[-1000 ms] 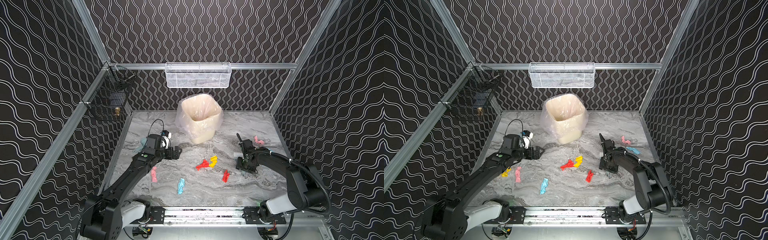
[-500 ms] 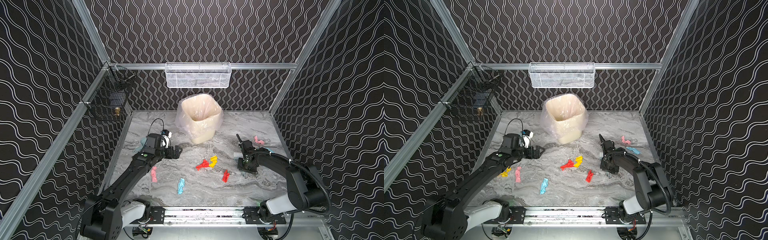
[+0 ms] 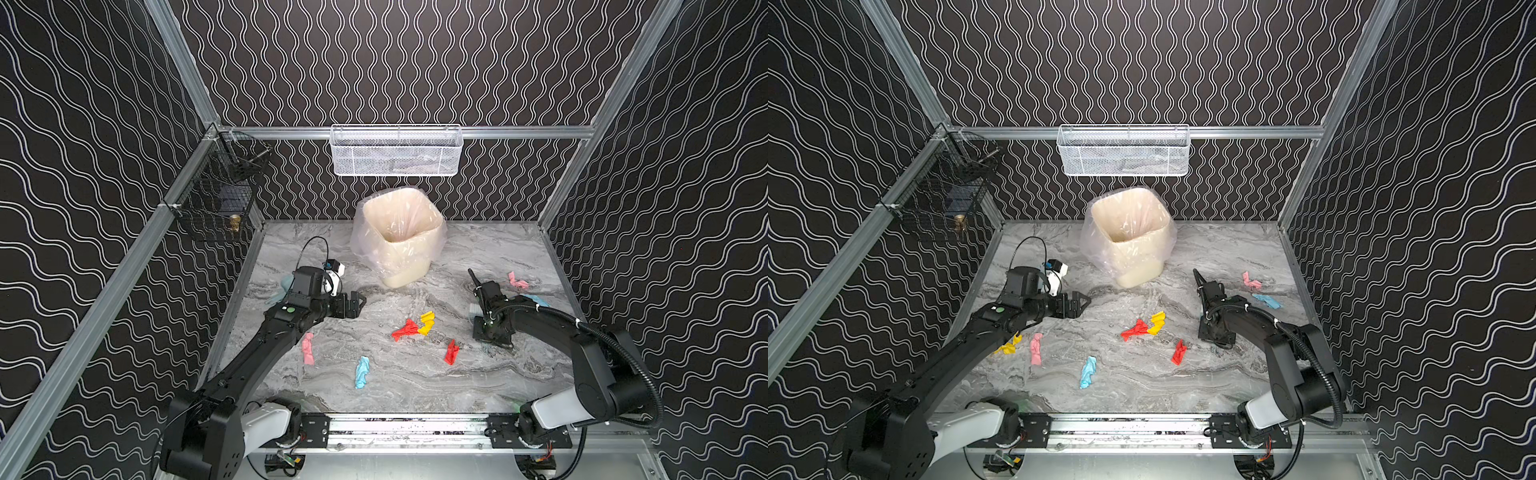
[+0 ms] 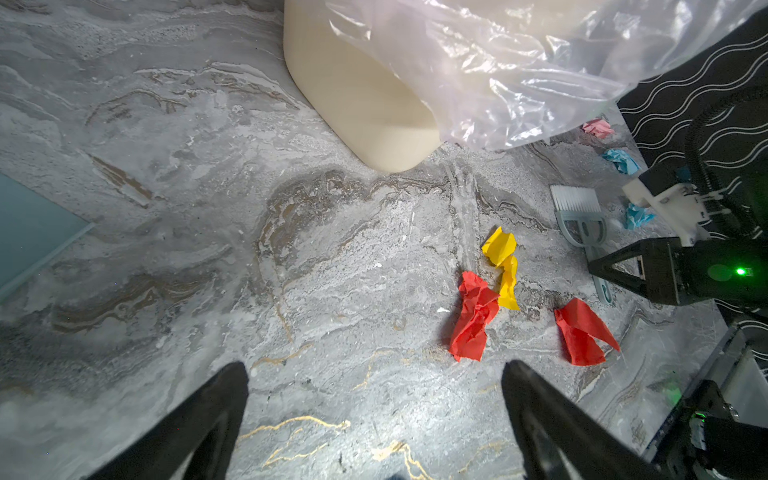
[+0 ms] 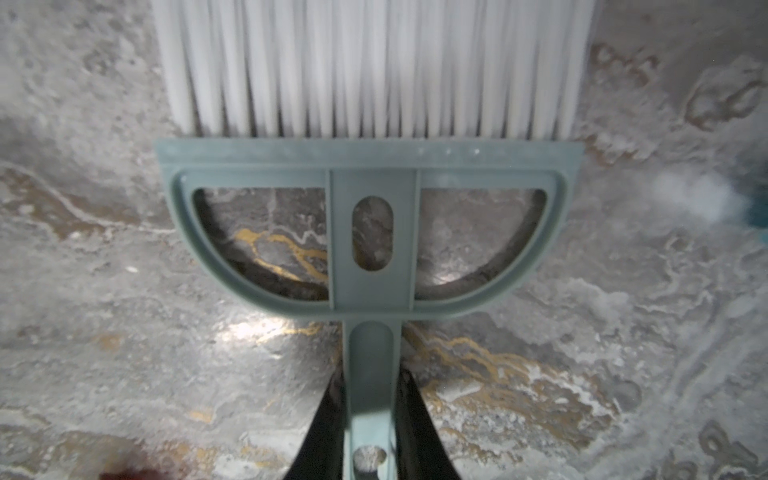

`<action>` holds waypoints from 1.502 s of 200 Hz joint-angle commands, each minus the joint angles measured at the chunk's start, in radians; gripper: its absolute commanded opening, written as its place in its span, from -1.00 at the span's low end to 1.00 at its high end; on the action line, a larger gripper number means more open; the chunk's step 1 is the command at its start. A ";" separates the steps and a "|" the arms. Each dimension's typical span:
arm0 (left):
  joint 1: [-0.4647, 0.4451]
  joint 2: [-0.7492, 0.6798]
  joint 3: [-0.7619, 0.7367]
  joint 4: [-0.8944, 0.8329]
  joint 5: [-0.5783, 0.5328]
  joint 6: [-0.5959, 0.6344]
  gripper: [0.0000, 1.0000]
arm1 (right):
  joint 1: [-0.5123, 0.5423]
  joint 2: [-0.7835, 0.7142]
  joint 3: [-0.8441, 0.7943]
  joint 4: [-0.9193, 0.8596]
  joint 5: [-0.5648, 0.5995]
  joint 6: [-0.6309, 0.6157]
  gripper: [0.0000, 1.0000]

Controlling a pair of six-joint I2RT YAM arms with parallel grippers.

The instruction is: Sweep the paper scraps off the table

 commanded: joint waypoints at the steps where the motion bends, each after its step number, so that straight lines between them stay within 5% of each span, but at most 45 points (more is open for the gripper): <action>1: -0.007 -0.006 0.020 -0.011 0.033 0.010 0.98 | 0.005 -0.031 0.015 -0.041 0.004 0.008 -0.68; 82: -0.168 0.023 0.242 -0.059 0.188 -0.017 0.98 | 0.092 -0.260 0.224 -0.113 0.048 -0.013 -0.74; 172: -0.221 0.115 0.376 0.175 0.353 -0.307 0.96 | 0.485 -0.281 0.475 -0.080 0.157 -0.009 -0.74; 238: -0.226 0.149 0.391 0.219 0.333 -0.339 0.67 | 0.636 -0.199 0.567 -0.047 0.180 -0.054 -0.74; 300: -0.237 0.158 0.385 0.212 0.283 -0.341 0.17 | 0.707 -0.147 0.620 -0.049 0.206 -0.085 -0.74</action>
